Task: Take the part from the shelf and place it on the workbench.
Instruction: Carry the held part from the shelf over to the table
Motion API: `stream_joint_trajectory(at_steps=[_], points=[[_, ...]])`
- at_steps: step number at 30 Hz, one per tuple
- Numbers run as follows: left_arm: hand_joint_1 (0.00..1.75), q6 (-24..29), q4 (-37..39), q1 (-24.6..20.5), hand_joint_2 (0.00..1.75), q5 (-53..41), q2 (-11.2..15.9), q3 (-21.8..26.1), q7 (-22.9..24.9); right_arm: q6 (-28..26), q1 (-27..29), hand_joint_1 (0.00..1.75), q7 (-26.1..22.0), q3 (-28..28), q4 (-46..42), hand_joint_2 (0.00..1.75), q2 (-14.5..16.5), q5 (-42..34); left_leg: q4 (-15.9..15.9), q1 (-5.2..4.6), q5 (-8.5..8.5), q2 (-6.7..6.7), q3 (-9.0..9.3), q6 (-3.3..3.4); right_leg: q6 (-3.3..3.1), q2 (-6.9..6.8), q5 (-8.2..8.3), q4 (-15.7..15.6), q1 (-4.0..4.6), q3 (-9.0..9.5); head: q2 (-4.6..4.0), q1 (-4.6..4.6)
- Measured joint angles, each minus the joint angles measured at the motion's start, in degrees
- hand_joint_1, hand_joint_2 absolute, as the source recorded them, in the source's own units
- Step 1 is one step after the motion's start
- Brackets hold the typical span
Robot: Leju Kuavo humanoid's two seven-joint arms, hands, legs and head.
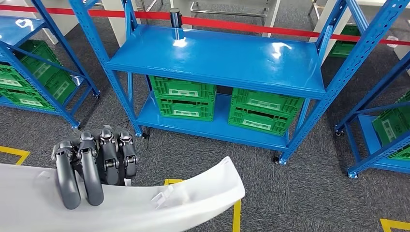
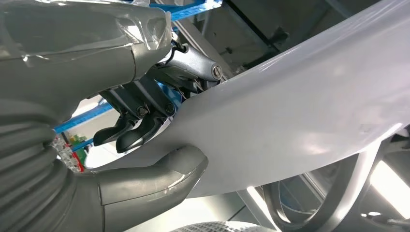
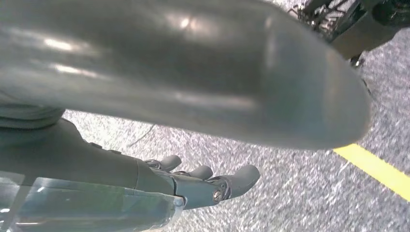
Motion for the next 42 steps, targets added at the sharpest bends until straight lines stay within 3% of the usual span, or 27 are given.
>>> stream_joint_trajectory(at_steps=[2,4,5,7,9,10,12,14,15,16,19,20,21,22,24,26,28,30,31,32,34,35,36,37,39,40,42], points=[[1.75,0.1,0.0,-0.2,1.75,-0.1,-0.1,-0.2,0.2,-0.3,-0.2,0.00,-0.2,-0.1,0.9,0.00,-0.2,0.0,-0.9,0.17,2.09,0.18,-1.34,0.67,-0.62,-0.04,-3.84,3.3,0.08,-1.41,0.00,0.22],[1.75,0.1,0.0,-0.3,1.75,-0.1,-0.2,-0.4,0.3,-0.7,-0.5,0.00,-0.3,-0.1,1.6,0.00,-0.4,0.1,-0.9,-0.05,3.83,0.28,-3.39,0.89,-0.98,-0.03,-9.16,10.6,0.13,-3.41,0.00,0.42],[1.75,0.1,0.0,-0.3,1.75,-0.1,-0.2,-0.5,0.3,-0.9,-0.6,0.00,-0.3,-0.1,2.0,0.00,-0.6,0.1,-0.7,-0.12,4.67,0.34,-4.44,0.86,-0.68,-0.03,-10.40,14.2,0.13,-3.97,0.00,0.46],[1.75,0.1,0.0,-0.3,1.75,-0.1,-0.2,-0.7,0.4,-1.0,-0.8,0.00,-0.3,-0.2,2.5,0.00,-0.7,0.1,-0.3,-0.15,6.20,0.47,-6.62,0.66,0.69,-0.05,-9.07,16.7,0.01,-2.69,0.00,0.50],[1.75,0.1,0.0,-0.3,1.75,-0.1,-0.2,-0.8,0.4,-1.0,-1.0,0.00,-0.3,-0.2,2.8,0.00,-0.8,0.1,0.7,-0.11,7.38,0.53,-8.99,0.21,1.69,-0.08,-7.10,11.0,-0.25,2.54,0.00,0.51],[1.75,0.1,0.0,-0.3,1.75,-0.1,-0.2,-0.8,0.4,-1.0,-1.1,0.00,-0.3,-0.2,2.9,0.00,-1.0,0.1,1.4,-0.14,7.81,0.57,-10.05,-0.09,1.52,-0.01,-7.67,6.4,-0.18,5.77,0.00,0.49],[1.75,0.1,0.0,-0.4,1.75,-0.1,-0.3,-0.9,0.4,-1.0,-1.4,0.00,-0.3,-0.3,3.2,0.00,-1.0,0.1,2.5,-0.23,8.61,0.69,-11.24,-0.70,0.52,0.10,-9.73,0.4,0.15,9.33,0.00,0.41],[1.75,0.1,0.0,-0.4,1.75,-0.2,-0.2,-1.0,0.4,-1.0,-1.5,0.00,-0.4,-0.4,3.5,0.00,-1.0,0.1,2.6,-0.06,9.43,0.76,-11.48,-1.23,-0.59,0.07,-9.70,-0.1,0.34,9.15,0.00,0.36],[1.75,0.1,0.0,-0.4,1.75,-0.2,-0.2,-1.0,0.4,-1.0,-1.5,0.00,-0.5,-0.4,3.7,0.00,-1.0,0.1,2.9,0.10,8.98,0.67,-11.66,-1.56,-1.12,-0.03,-9.22,0.0,0.31,8.84,0.00,0.36],[1.75,0.2,-0.1,-0.4,1.75,-0.1,-0.2,-1.1,0.4,-1.1,-1.5,0.00,-0.5,-0.5,3.9,0.00,-1.0,0.2,4.0,0.26,7.41,0.55,-12.02,-1.96,-1.63,-0.16,-8.62,0.0,0.20,8.35,0.00,0.35],[1.75,0.2,-0.1,-0.4,1.75,0.1,-0.1,-1.4,0.5,-1.9,-1.8,0.00,-0.4,-0.6,4.9,0.00,-1.1,0.7,13.3,0.72,-1.45,0.32,-14.23,-3.09,-2.34,-0.35,-6.44,0.0,0.21,6.18,0.00,0.28],[1.75,0.3,-0.1,-0.4,1.75,0.2,-0.1,-1.5,0.6,-2.3,-1.9,0.00,-0.2,-0.6,5.5,0.00,-1.1,1.0,17.0,0.84,-3.13,0.32,-14.71,-3.25,-2.32,-0.35,-5.67,0.0,0.29,5.29,0.00,0.26],[1.75,0.4,-0.1,-0.4,1.75,0.2,0.0,-1.6,0.6,-2.6,-2.0,0.00,-0.1,-0.6,6.0,0.00,-1.1,1.2,19.3,0.91,-3.44,0.32,-14.57,-3.26,-2.27,-0.35,-4.94,0.1,0.39,4.41,0.00,0.27],[1.75,0.4,-0.1,-0.4,1.75,0.3,0.0,-1.7,0.7,-2.9,-2.0,0.00,0.0,-0.7,6.6,0.00,-1.1,1.4,19.8,0.92,-2.55,0.30,-13.49,-3.11,-2.21,-0.34,-4.23,0.1,0.53,3.49,0.00,0.26],[1.75,0.5,-0.2,-0.5,1.75,0.3,0.0,-2.0,0.7,-3.3,-2.1,0.00,0.1,-0.7,7.5,0.00,-1.2,1.7,14.4,0.71,0.00,0.16,-8.14,-2.14,-2.12,-0.29,-2.96,0.1,0.79,2.03,0.00,0.26],[1.75,0.6,-0.4,-0.6,1.75,0.3,0.1,-2.2,0.7,-3.6,-2.2,0.00,0.1,-0.8,8.2,0.00,-1.0,1.9,5.4,0.21,-0.60,0.04,-1.43,-0.76,-1.76,-0.20,-1.87,0.0,0.91,1.31,0.00,0.31],[1.75,0.7,-0.6,-0.8,1.75,0.3,0.1,-2.4,0.7,-3.9,-2.3,0.00,0.1,-0.8,8.8,0.00,-1.0,2.0,0.7,-0.43,-1.79,0.02,1.43,0.01,-1.00,-0.18,-0.80,-0.2,0.58,1.16,0.00,0.26],[1.75,0.7,-0.6,-0.9,1.75,0.3,0.1,-2.5,0.7,-3.9,-2.4,0.00,0.1,-0.9,9.3,0.00,-1.1,2.0,-0.4,-0.66,-0.35,0.17,0.93,0.51,-0.37,-0.18,-0.01,-0.6,0.38,0.89,0.00,0.17],[1.75,0.8,-0.6,-1.0,1.75,0.4,0.1,-2.6,0.7,-3.9,-2.4,0.00,0.1,-0.9,9.5,0.00,-1.1,2.1,-1.0,-0.57,0.66,0.25,0.43,0.91,-0.47,-0.15,-0.85,0.1,0.46,0.35,0.00,0.19],[1.75,0.8,-0.6,-1.1,1.75,0.4,0.1,-2.7,0.7,-3.9,-2.4,0.00,0.2,-0.9,9.7,0.00,-1.2,2.1,-1.6,-0.40,1.80,0.34,-0.30,1.17,-0.79,-0.12,-2.72,1.8,0.58,-0.48,0.00,0.30],[1.75,0.8,-0.6,-1.2,1.75,0.4,0.1,-2.9,0.7,-4.0,-2.4,0.00,0.2,-0.9,9.9,0.00,-1.5,2.1,-2.1,-0.24,3.72,0.36,-2.12,1.33,-1.44,-0.09,-8.18,8.2,0.60,-2.56,0.00,0.49],[1.75,0.9,-0.6,-1.2,1.75,0.4,0.1,-3.0,0.7,-4.1,-2.5,0.00,0.1,-0.9,9.9,0.00,-1.6,2.1,-2.0,-0.23,4.52,0.40,-3.11,1.19,-1.32,-0.09,-9.99,11.8,0.53,-3.23,0.00,0.57],[1.75,0.9,-0.6,-1.2,1.75,0.4,0.1,-3.1,0.7,-4.2,-2.5,0.00,0.0,-0.9,10.0,0.00,-1.6,2.1,-1.9,-0.22,5.29,0.45,-4.12,1.07,-0.84,-0.10,-10.45,14.5,0.42,-3.37,0.00,0.61],[1.75,1.0,-0.6,-1.2,1.75,0.4,0.1,-3.2,0.7,-4.3,-2.5,0.00,-0.2,-1.0,10.1,0.00,-1.7,2.1,-1.7,-0.16,6.03,0.61,-5.24,0.91,-0.03,-0.12,-9.65,15.8,0.25,-2.77,0.00,0.63],[1.75,1.1,-0.6,-1.2,1.75,0.4,0.2,-3.4,0.7,-4.6,-2.7,0.00,-0.8,-1.2,10.3,0.00,-1.9,1.7,-0.4,0.05,7.14,0.96,-7.88,0.42,1.79,-0.61,-6.71,12.5,-0.29,1.15,0.00,0.66],[1.75,1.1,-0.6,-1.2,1.75,0.4,0.3,-3.4,0.7,-4.7,-2.9,0.00,-1.2,-1.4,10.4,0.00,-1.9,1.5,0.6,0.04,7.45,1.24,-9.25,0.13,2.33,-1.29,-6.67,8.6,-0.31,4.14,0.00,0.71],[1.75,1.2,-0.7,-1.1,1.75,0.3,0.3,-3.5,0.7,-4.9,-3.3,0.00,-1.8,-1.9,10.4,0.00,-2.1,1.0,2.5,-0.09,7.87,1.87,-11.14,-0.44,1.69,-2.27,-8.76,1.9,-0.06,8.25,0.00,0.70]])
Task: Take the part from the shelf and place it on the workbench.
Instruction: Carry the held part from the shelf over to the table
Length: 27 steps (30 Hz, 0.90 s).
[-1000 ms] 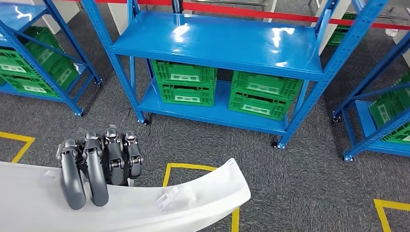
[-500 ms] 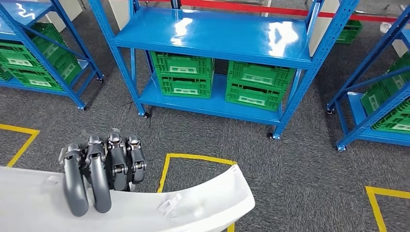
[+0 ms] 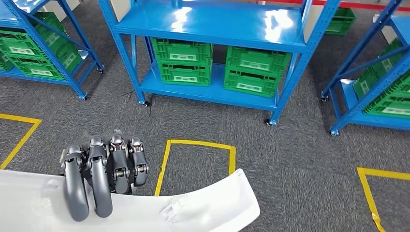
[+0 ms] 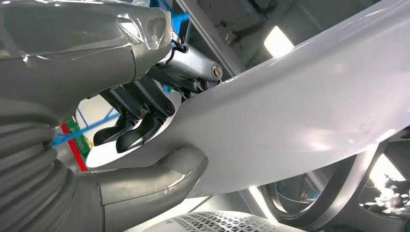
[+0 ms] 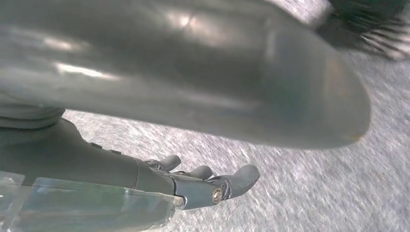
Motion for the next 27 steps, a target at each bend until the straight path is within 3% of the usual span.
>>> stream_joint_trajectory(at_steps=[2,4,6,8,9,10,11,13,15,16,18,19,21,23,24,25,26,27], points=[[1.75,0.0,-0.1,0.0,1.75,0.0,0.1,-0.1,0.0,-0.1,-0.1,0.00,-0.3,-0.5,0.0,0.00,-0.1,-0.1,0.8,0.00,0.56,0.68,-0.57,-0.44,-1.31,0.20,-1.16,-1.6,0.32,0.25,0.00,-0.08],[1.75,0.0,-0.2,0.1,1.75,0.1,0.2,-0.3,0.0,0.2,0.2,0.00,-0.1,-0.9,0.1,0.00,0.0,0.2,1.6,0.33,-0.48,0.33,-0.96,-1.09,-2.33,0.47,-0.36,-1.3,0.20,-0.54,0.00,-0.10],[1.75,0.0,-0.2,0.1,1.75,0.3,0.3,-0.4,0.0,0.8,0.3,0.00,0.3,-1.1,0.2,0.00,0.0,0.7,5.5,0.67,-5.26,-0.71,-2.00,-1.94,-3.23,0.55,0.79,-1.2,0.09,-1.45,0.00,-0.13],[1.75,0.0,-0.3,0.2,1.75,0.4,0.4,-0.4,0.0,1.1,0.3,0.00,0.6,-1.3,0.2,0.00,0.1,1.0,12.7,0.85,-10.56,-1.19,-3.29,-2.42,-3.54,0.71,2.03,-1.2,0.28,-2.72,0.00,-0.15],[1.75,0.0,-0.3,0.2,1.75,0.4,0.5,-0.5,0.0,1.2,0.3,0.00,0.7,-1.5,0.2,0.00,0.2,1.0,15.6,0.89,-11.66,-1.22,-3.42,-2.43,-3.57,0.80,2.64,-1.1,0.42,-3.46,0.00,-0.15],[1.75,0.0,-0.3,0.3,1.75,0.4,0.6,-0.5,0.0,1.2,0.4,0.00,0.7,-1.6,0.2,0.00,0.2,1.1,16.9,0.89,-11.58,-1.24,-2.81,-2.28,-3.55,0.88,3.22,-1.1,0.59,-4.23,0.00,-0.14],[1.75,0.0,-0.3,0.3,1.75,0.4,0.6,-0.5,0.0,1.2,0.4,0.00,0.7,-1.8,0.2,0.00,0.2,1.1,15.9,0.85,-10.49,-1.29,-1.18,-1.92,-3.52,0.97,3.79,-1.1,0.79,-4.97,0.00,-0.15],[1.75,0.0,-0.5,0.3,1.75,0.4,0.7,-0.5,0.0,1.2,0.4,0.00,0.8,-2.0,0.2,0.00,0.4,1.3,8.8,0.52,-8.51,-1.57,4.41,-0.50,-3.44,1.18,4.85,-1.1,1.06,-6.16,0.00,-0.11],[1.75,0.0,-0.8,0.3,1.75,0.3,0.7,-0.5,-0.1,1.2,0.5,0.00,0.7,-2.1,0.1,0.00,0.6,1.5,1.3,0.01,-8.82,-1.85,9.35,0.71,-2.91,1.30,5.89,-1.3,0.96,-6.78,0.00,-0.05],[1.75,0.0,-1.0,0.3,1.75,0.2,0.7,-0.5,-0.1,1.2,0.5,0.00,0.7,-2.1,0.1,0.00,0.6,1.7,-0.7,-0.31,-9.22,-1.91,10.39,1.01,-2.49,1.30,6.44,-1.5,0.67,-6.92,0.00,-0.05],[1.75,0.0,-1.2,0.3,1.75,-0.1,0.7,-0.5,-0.3,1.4,0.5,0.00,0.5,-2.3,0.1,0.00,0.7,1.9,-2.2,-0.64,-8.02,-1.84,10.72,1.28,-1.67,1.35,7.44,-2.2,0.31,-7.05,0.00,-0.09],[1.75,0.0,-1.3,0.3,1.75,-0.2,0.7,-0.5,-0.3,1.4,0.6,0.00,0.3,-2.3,0.1,0.00,0.7,2.0,-3.0,-0.60,-7.06,-1.68,10.67,1.51,-1.62,1.42,7.19,-2.0,0.33,-7.34,0.00,-0.07],[1.75,0.0,-1.5,0.3,1.75,-0.3,0.7,-0.6,-0.3,1.5,0.6,0.00,-0.1,-2.3,0.1,0.00,0.7,2.2,-4.3,-0.26,-5.21,-1.39,10.01,1.81,-2.13,1.62,4.02,1.4,0.45,-8.92,0.00,0.20],[1.75,0.0,-1.6,0.6,1.75,-0.5,0.7,-0.6,-0.4,1.6,0.6,0.00,-0.4,-2.4,0.0,0.00,0.5,2.3,-4.3,-0.28,-3.95,-1.30,8.35,1.72,-2.47,1.78,-0.71,8.7,0.43,-11.21,0.00,0.48],[1.75,0.0,-1.6,0.7,1.75,-0.6,0.7,-0.6,-0.4,1.5,0.6,0.00,-0.5,-2.4,0.0,0.00,0.4,2.5,-4.1,-0.28,-3.40,-1.27,7.45,1.59,-2.20,1.80,-1.97,12.0,0.38,-11.85,0.00,0.58],[1.75,0.0,-1.6,0.7,1.75,-0.7,0.8,-0.6,-0.4,1.5,0.6,0.00,-0.6,-2.4,0.0,0.00,0.4,2.7,-3.8,-0.27,-2.91,-1.25,6.51,1.50,-1.66,1.81,-2.11,13.9,0.32,-11.73,0.00,0.61],[1.75,0.0,-1.6,0.8,1.75,-0.8,0.8,-0.6,-0.4,1.5,0.6,0.00,-0.7,-2.4,-0.1,0.00,0.4,2.8,-3.4,-0.23,-2.48,-1.24,5.53,1.35,-0.95,1.81,-1.23,13.8,0.21,-10.64,0.00,0.66],[1.75,0.0,-1.6,0.8,1.75,-0.8,0.8,-0.6,-0.4,1.4,0.6,0.00,-0.7,-2.4,-0.1,0.00,0.3,3.0,-2.8,-0.17,-2.13,-1.24,4.51,1.16,-0.26,1.80,0.12,11.4,0.05,-8.49,0.00,0.66]])
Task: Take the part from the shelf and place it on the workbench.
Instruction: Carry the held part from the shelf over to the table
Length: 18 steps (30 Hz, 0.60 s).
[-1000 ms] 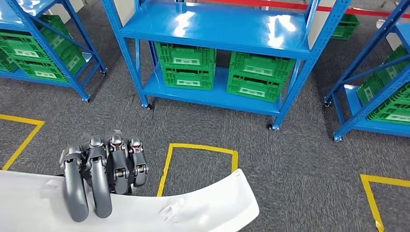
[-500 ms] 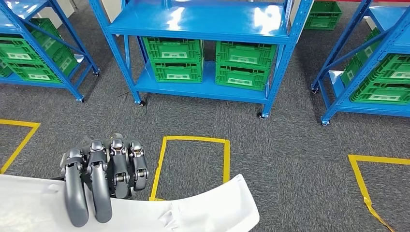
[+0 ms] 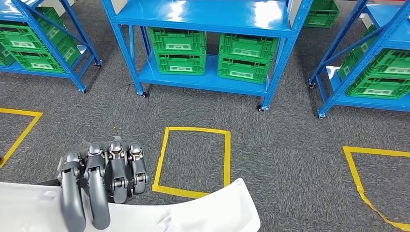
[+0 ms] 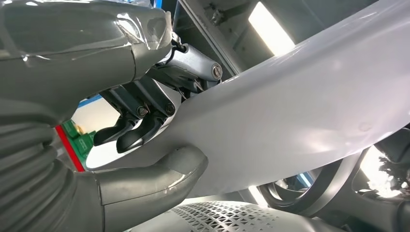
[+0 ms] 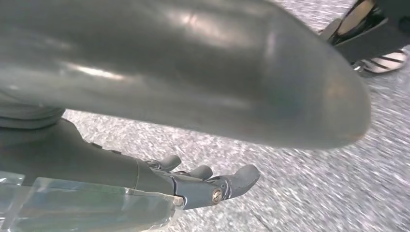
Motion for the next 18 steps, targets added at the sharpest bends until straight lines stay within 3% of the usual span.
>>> stream_joint_trajectory(at_steps=[1,3,5,7,8,10,11,12,13,14,15,16,18], points=[[1.75,0.0,0.0,0.0,1.75,0.0,0.0,0.0,0.0,-0.1,-0.1,0.00,-0.1,0.0,0.0,0.00,-0.1,0.1,0.7,0.05,0.27,0.00,-1.02,-0.23,0.45,0.00,0.74,-3.8,-0.16,2.68,0.00,0.01],[1.75,0.0,-0.2,0.0,1.75,-0.1,0.0,0.1,0.0,-0.2,-0.3,0.00,-0.5,0.0,-0.2,0.00,-0.2,0.4,2.3,-0.01,0.79,0.06,-2.81,-0.82,0.27,0.15,0.40,-11.2,0.03,7.42,0.00,-0.02],[1.75,0.0,-0.3,0.1,1.75,-0.3,0.0,0.1,0.0,-0.3,-0.4,0.00,-0.8,-0.1,-0.2,0.00,-0.2,0.5,3.0,-0.03,1.49,0.17,-3.67,-1.41,-0.58,0.35,-0.40,-13.5,0.46,8.56,0.00,-0.01],[1.75,0.1,-0.4,0.1,1.75,-0.5,0.1,0.1,0.0,-0.4,-0.4,0.00,-0.9,-0.4,-0.1,0.00,-0.1,0.4,3.3,0.16,1.48,0.13,-4.12,-2.05,-1.63,0.33,0.32,-13.4,0.28,7.71,0.00,0.08],[1.75,0.1,-0.4,0.1,1.75,-0.6,0.1,0.1,0.0,-0.4,-0.5,0.00,-1.0,-0.6,0.0,0.00,-0.1,0.4,4.2,0.31,0.15,0.02,-4.51,-2.46,-2.28,0.27,0.87,-13.4,0.16,7.28,0.00,0.09],[1.75,0.3,-0.6,0.2,1.75,-0.7,0.2,0.2,0.1,-0.5,-0.7,0.00,-1.4,-0.9,0.0,0.00,0.0,0.6,9.2,0.70,-5.19,-0.25,-5.79,-3.29,-3.11,0.16,2.06,-13.4,0.10,6.22,0.00,0.14],[1.75,0.3,-0.6,0.2,1.75,-0.8,0.3,0.2,0.1,-0.5,-0.7,0.00,-1.6,-0.9,0.1,0.00,0.0,0.8,12.9,0.91,-7.97,-0.30,-6.49,-3.60,-3.24,0.17,2.68,-13.4,0.16,5.54,0.00,0.11],[1.75,0.4,-0.6,0.2,1.75,-0.8,0.3,0.2,0.1,-0.6,-0.7,0.00,-1.8,-0.9,0.1,0.00,0.1,1.0,16.4,1.07,-9.72,-0.31,-6.96,-3.78,-3.22,0.17,3.32,-13.3,0.22,4.74,0.00,0.11],[1.75,0.4,-0.6,0.2,1.75,-0.9,0.3,0.2,0.1,-0.7,-0.7,0.00,-1.8,-0.9,0.1,0.00,0.1,1.1,18.7,1.17,-10.16,-0.31,-6.86,-3.85,-3.16,0.17,3.97,-13.3,0.30,3.90,0.00,0.10],[1.75,0.4,-0.6,0.2,1.75,-1.0,0.4,0.2,0.1,-0.7,-0.8,0.00,-1.9,-0.9,0.1,0.00,0.1,1.1,19.1,1.22,-9.34,-0.32,-5.88,-3.77,-3.08,0.17,4.60,-13.3,0.37,3.06,0.00,0.09],[1.75,0.5,-0.6,0.3,1.75,-1.1,0.4,0.2,0.1,-0.7,-0.8,0.00,-1.9,-0.9,0.1,0.00,0.1,1.2,17.5,1.21,-7.80,-0.36,-3.90,-3.54,-3.00,0.18,5.23,-13.2,0.47,2.27,0.00,0.08],[1.75,0.5,-0.7,0.2,1.75,-1.1,0.4,0.2,0.1,-0.7,-0.8,0.00,-1.9,-0.9,0.1,0.00,0.1,1.2,14.0,1.13,-6.46,-0.48,-0.93,-3.11,-2.90,0.21,5.80,-13.2,0.51,1.66,0.00,0.08],[1.75,0.5,-0.9,0.2,1.75,-1.1,0.3,0.2,0.1,-0.8,-0.9,0.00,-2.0,-0.9,0.1,0.00,0.3,1.2,5.3,0.77,-6.62,-0.76,5.34,-2.12,-2.40,0.30,6.91,-13.3,0.51,0.95,0.00,0.13]])
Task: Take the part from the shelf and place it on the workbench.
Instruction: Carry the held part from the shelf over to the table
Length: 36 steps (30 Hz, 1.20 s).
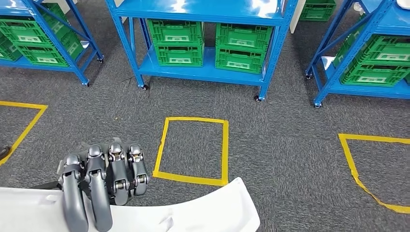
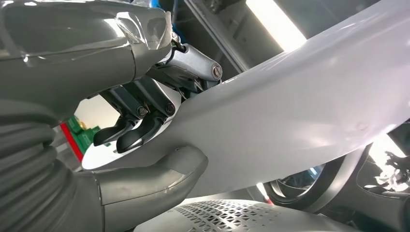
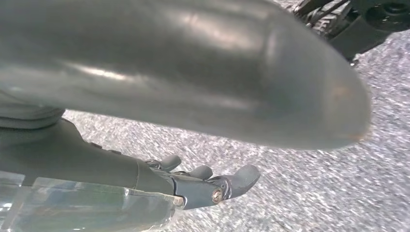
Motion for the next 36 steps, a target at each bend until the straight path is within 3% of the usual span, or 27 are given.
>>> stream_joint_trajectory(at_steps=[2,4,5,7,9,10,11,12,13,14,16,17,19,20,21,22,24,25,26,27,28,30,31,32,34,35,36], points=[[1.75,0.1,-0.2,-0.1,1.75,-0.2,0.0,0.0,0.0,-0.2,-0.1,0.00,-0.2,0.0,0.1,0.00,0.1,0.1,-4.6,-0.59,-1.11,-0.13,2.70,0.61,0.87,0.04,1.13,-0.4,-0.35,-0.19,0.00,-0.01],[1.75,0.3,-0.3,-0.1,1.75,-0.4,0.0,-0.1,0.0,-0.4,-0.2,0.00,-0.3,0.0,0.3,0.00,0.2,0.2,-5.5,-0.88,0.23,0.07,2.22,1.16,1.55,0.06,2.05,-0.9,-0.60,-0.37,0.00,0.01],[1.75,0.3,-0.3,-0.2,1.75,-0.5,-0.1,-0.1,0.1,-0.5,-0.2,0.00,-0.4,0.0,0.4,0.00,0.2,0.3,-6.1,-0.85,1.19,0.21,1.82,1.60,1.47,0.06,1.35,-0.5,-0.58,-0.78,0.00,0.09],[1.75,0.4,-0.3,-0.2,1.75,-0.5,-0.2,-0.1,0.1,-0.6,-0.1,0.00,-0.4,0.0,0.5,0.00,0.2,0.4,-6.9,-0.64,3.27,0.44,0.45,2.31,0.66,0.05,-3.19,3.9,-0.49,-2.49,0.00,0.45],[1.75,0.5,-0.3,-0.1,1.75,-0.6,-0.2,-0.2,0.1,-0.7,-0.2,0.00,-0.4,0.0,0.6,0.00,0.0,0.7,-6.7,-0.75,4.96,0.49,-1.68,2.58,0.37,0.07,-8.07,11.3,-0.45,-4.39,0.00,0.73],[1.75,0.5,-0.3,-0.1,1.75,-0.6,-0.2,-0.2,0.1,-0.8,-0.3,0.00,-0.4,0.0,0.6,0.00,0.0,0.8,-6.6,-0.76,5.73,0.54,-2.84,2.52,0.80,0.07,-8.80,14.4,-0.49,-4.66,0.00,0.79],[1.75,0.5,-0.3,-0.1,1.75,-0.6,-0.2,-0.2,0.1,-0.9,-0.4,0.00,-0.4,0.0,0.6,0.00,0.0,0.9,-6.3,-0.75,6.46,0.59,-4.08,2.42,1.55,0.06,-8.22,15.8,-0.58,-4.10,0.00,0.83],[1.75,0.5,-0.2,-0.1,1.75,-0.6,-0.2,-0.2,0.1,-0.9,-0.4,0.00,-0.4,0.0,0.6,0.00,0.0,1.1,-5.8,-0.71,7.11,0.63,-5.40,2.26,2.37,0.06,-6.88,15.4,-0.71,-2.62,0.00,0.86],[1.75,0.5,-0.2,-0.1,1.75,-0.6,-0.2,-0.2,0.1,-0.9,-0.5,0.00,-0.4,0.0,0.7,0.00,-0.1,1.2,-5.2,-0.66,7.67,0.66,-6.74,2.04,3.00,0.05,-5.61,13.0,-0.86,-0.15,0.00,0.87],[1.75,0.5,-0.2,-0.1,1.75,-0.6,-0.2,-0.2,0.1,-1.0,-0.7,0.00,-0.4,0.0,0.7,0.00,-0.1,1.3,-4.3,-0.67,8.13,0.66,-8.05,1.77,3.20,0.04,-5.47,9.1,-0.93,3.10,0.00,0.88],[1.75,0.6,-0.3,-0.1,1.75,-0.8,-0.3,-0.2,0.2,-1.1,-1.1,0.00,-0.4,0.0,0.7,0.00,-0.2,1.6,-2.9,-0.75,8.89,0.80,-9.85,1.16,2.44,0.15,-7.29,1.4,-0.72,8.18,0.00,0.84],[1.75,0.6,-0.3,-0.2,1.75,-0.9,-0.3,-0.2,0.2,-1.2,-1.2,0.00,-0.5,0.0,0.8,0.00,-0.2,1.7,-2.5,-0.77,9.37,0.87,-10.29,0.87,1.88,0.19,-8.21,-0.5,-0.48,9.20,0.00,0.84],[1.75,0.7,-0.3,-0.1,1.75,-1.2,-0.2,-0.3,0.3,-1.2,-1.1,0.00,-0.6,0.0,1.0,0.00,-0.2,1.9,-2.5,-0.59,10.14,0.84,-10.62,0.27,1.01,0.10,-7.79,-0.8,-0.42,8.59,0.00,0.85],[1.75,0.8,-0.3,-0.1,1.75,-1.2,-0.2,-0.3,0.3,-1.2,-1.1,0.00,-0.7,0.0,1.1,0.00,-0.2,2.0,-2.0,-0.44,9.37,0.72,-10.92,-0.09,0.53,-0.01,-7.23,-0.7,-0.50,8.15,0.00,0.85],[1.75,0.8,-0.3,-0.1,1.75,-1.2,-0.1,-0.3,0.3,-1.3,-1.1,0.00,-0.7,0.0,1.1,0.00,-0.2,2.0,-0.7,-0.28,7.45,0.60,-11.34,-0.49,0.11,-0.14,-6.57,-0.8,-0.67,7.59,0.00,0.80],[1.75,0.9,-0.3,-0.1,1.75,-1.2,-0.1,-0.3,0.4,-1.3,-1.2,0.00,-0.7,0.0,1.2,0.00,-0.2,2.1,1.7,-0.05,4.50,0.51,-11.94,-0.92,-0.19,-0.25,-5.84,-0.8,-0.78,6.94,0.00,0.77],[1.75,1.0,-0.3,-0.1,1.75,-1.2,0.0,-0.3,0.4,-1.3,-1.2,0.00,-0.8,0.0,1.2,0.00,-0.2,2.1,9.0,0.34,-1.43,0.45,-13.12,-1.61,-0.37,-0.31,-4.30,-0.7,-0.77,5.37,0.00,0.64],[1.75,1.0,-0.3,-0.1,1.75,-1.2,0.0,-0.3,0.4,-1.3,-1.2,0.00,-0.8,0.0,1.2,0.00,-0.2,2.1,12.4,0.53,-2.69,0.45,-13.32,-1.81,-0.28,-0.32,-3.49,-0.6,-0.77,4.47,0.00,0.63],[1.75,1.0,-0.3,-0.1,1.75,-1.2,0.1,-0.3,0.4,-1.3,-1.2,0.00,-0.8,0.0,1.3,0.00,-0.2,2.1,14.3,0.69,-2.53,0.45,-12.85,-1.92,-0.16,-0.33,-2.71,-0.6,-0.76,3.55,0.00,0.62],[1.75,1.0,-0.3,-0.1,1.75,-1.2,0.1,-0.3,0.4,-1.3,-1.2,0.00,-0.8,0.0,1.3,0.00,-0.2,2.1,14.2,0.81,-1.26,0.45,-11.47,-1.92,-0.01,-0.32,-1.97,-0.6,-0.77,2.61,0.00,0.62],[1.75,1.0,-0.3,-0.1,1.75,-1.2,0.1,-0.3,0.4,-1.3,-1.2,0.00,-0.8,0.0,1.3,0.00,-0.2,2.1,12.0,0.89,0.27,0.42,-8.96,-1.81,0.17,-0.30,-1.25,-0.6,-0.77,1.76,0.00,0.61],[1.75,1.0,-0.3,-0.2,1.75,-1.2,0.1,-0.3,0.4,-1.3,-1.2,0.00,-0.8,0.0,1.3,0.00,-0.1,2.1,3.2,0.82,0.65,0.20,-1.66,-1.31,0.70,-0.21,-0.01,-0.5,-0.72,0.70,0.00,0.61],[1.75,1.0,-0.3,-0.3,1.75,-1.2,0.1,-0.3,0.4,-1.3,-1.2,0.00,-0.8,0.0,1.3,0.00,-0.1,2.1,-1.0,0.66,-0.17,0.11,1.31,-1.06,1.08,-0.18,0.61,-0.6,-0.70,0.47,0.00,0.65],[1.75,1.0,-0.4,-0.4,1.75,-1.2,0.1,-0.3,0.4,-1.3,-1.2,0.00,-0.8,0.0,1.3,0.00,-0.1,2.1,-3.7,0.43,-1.05,0.03,3.06,-0.78,1.51,-0.17,1.19,-0.8,-0.74,0.35,0.00,0.61],[1.75,1.0,-0.4,-0.4,1.75,-0.9,0.0,-0.2,0.6,-1.3,-1.2,0.00,-0.8,0.0,1.4,0.00,-0.1,2.3,-5.2,0.11,-0.75,0.11,3.02,-0.11,2.33,-0.19,2.38,-1.2,-0.91,0.09,0.00,0.55],[1.75,1.0,-0.4,-0.6,1.75,-0.6,0.0,-0.1,0.7,-1.4,-1.2,0.00,-0.9,0.0,1.4,0.00,-0.1,2.4,-5.4,0.08,0.06,0.22,2.37,0.39,2.43,-0.19,2.15,-1.0,-0.99,-0.31,0.00,0.52],[1.75,1.0,-0.3,-0.7,1.75,-0.3,0.0,0.1,0.8,-1.5,-1.2,0.00,-0.9,0.0,1.5,0.00,-0.1,2.6,-5.7,0.10,0.98,0.32,1.58,0.94,2.20,-0.18,0.89,0.0,-0.99,-0.95,0.00,0.64]])
